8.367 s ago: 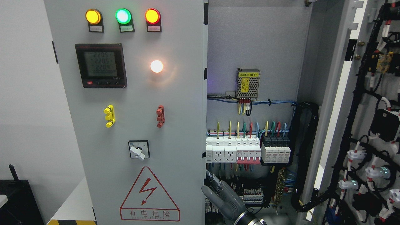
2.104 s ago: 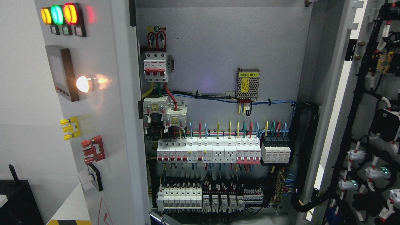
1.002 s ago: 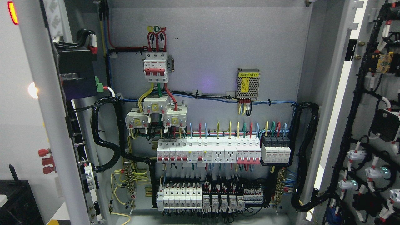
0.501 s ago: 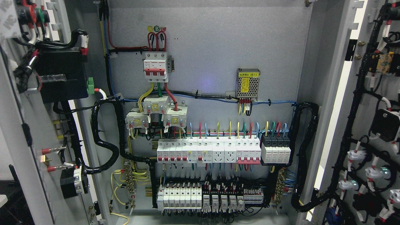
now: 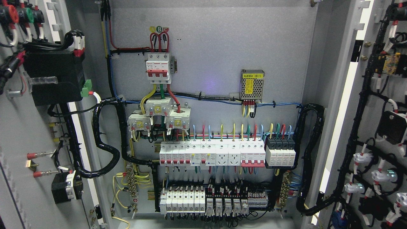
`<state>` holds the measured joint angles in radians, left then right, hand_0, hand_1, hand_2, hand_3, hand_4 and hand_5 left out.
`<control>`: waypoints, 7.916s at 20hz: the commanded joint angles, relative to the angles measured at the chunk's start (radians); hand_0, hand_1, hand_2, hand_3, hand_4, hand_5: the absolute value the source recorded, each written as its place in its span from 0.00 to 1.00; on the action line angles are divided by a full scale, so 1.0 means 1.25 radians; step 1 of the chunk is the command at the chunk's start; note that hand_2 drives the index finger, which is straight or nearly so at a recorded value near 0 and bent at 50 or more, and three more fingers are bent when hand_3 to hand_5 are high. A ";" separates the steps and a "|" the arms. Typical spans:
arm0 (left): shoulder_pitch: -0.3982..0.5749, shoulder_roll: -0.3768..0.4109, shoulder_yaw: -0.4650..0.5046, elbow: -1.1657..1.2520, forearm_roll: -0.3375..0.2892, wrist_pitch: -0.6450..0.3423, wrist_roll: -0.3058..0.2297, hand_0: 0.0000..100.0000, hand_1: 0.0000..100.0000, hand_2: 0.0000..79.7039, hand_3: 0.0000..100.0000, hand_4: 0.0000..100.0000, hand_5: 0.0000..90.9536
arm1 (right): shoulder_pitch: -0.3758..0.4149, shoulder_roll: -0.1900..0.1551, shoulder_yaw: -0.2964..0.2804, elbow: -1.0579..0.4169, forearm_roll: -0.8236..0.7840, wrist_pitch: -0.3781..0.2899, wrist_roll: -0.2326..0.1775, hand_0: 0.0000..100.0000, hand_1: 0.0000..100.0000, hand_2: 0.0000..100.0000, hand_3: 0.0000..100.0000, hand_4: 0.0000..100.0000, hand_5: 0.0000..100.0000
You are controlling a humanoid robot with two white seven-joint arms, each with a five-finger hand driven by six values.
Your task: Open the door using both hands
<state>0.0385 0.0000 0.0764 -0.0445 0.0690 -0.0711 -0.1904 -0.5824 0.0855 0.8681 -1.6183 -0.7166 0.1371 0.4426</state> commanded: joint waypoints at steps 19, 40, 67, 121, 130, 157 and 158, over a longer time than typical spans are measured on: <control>-0.011 -0.027 -0.001 0.001 0.001 0.000 0.000 0.12 0.39 0.00 0.00 0.00 0.00 | 0.013 0.019 -0.136 0.129 0.022 -0.008 -0.008 0.12 0.39 0.00 0.00 0.00 0.00; 0.467 0.188 -0.173 -1.340 0.083 -0.116 0.006 0.12 0.39 0.00 0.00 0.00 0.00 | 0.371 -0.104 -0.296 0.064 0.230 -0.372 -0.050 0.12 0.39 0.00 0.00 0.00 0.00; 0.324 0.138 -0.181 -1.491 0.079 -0.744 0.008 0.12 0.39 0.00 0.00 0.00 0.00 | 0.646 -0.233 -0.578 -0.353 0.230 -0.604 -0.048 0.12 0.39 0.00 0.00 0.00 0.00; 0.126 0.277 0.310 -1.176 0.360 -1.041 0.044 0.12 0.39 0.00 0.00 0.00 0.00 | 0.742 -0.254 -0.987 -0.237 0.074 -0.614 -0.052 0.12 0.39 0.00 0.00 0.00 0.00; 0.022 0.331 0.325 -1.012 0.363 -0.924 0.044 0.12 0.39 0.00 0.00 0.00 0.00 | 0.749 -0.255 -1.004 -0.239 0.057 -0.616 -0.052 0.12 0.39 0.00 0.00 0.00 0.00; -0.036 0.302 0.275 -1.007 0.361 -0.908 0.044 0.12 0.39 0.00 0.00 0.00 0.00 | 0.814 -0.270 -1.042 -0.252 -0.017 -0.625 -0.049 0.12 0.39 0.00 0.00 0.00 0.00; -0.027 0.296 0.273 -1.028 0.361 -0.905 0.044 0.12 0.39 0.00 0.00 0.00 0.00 | 0.814 -0.272 -1.043 -0.252 -0.017 -0.625 -0.048 0.12 0.39 0.00 0.00 0.00 0.00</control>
<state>-0.0263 0.3978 0.4476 -1.2479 0.5182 -0.7729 -0.1348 0.4241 -0.2458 -0.4159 -1.9306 -0.7190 -0.6450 0.3802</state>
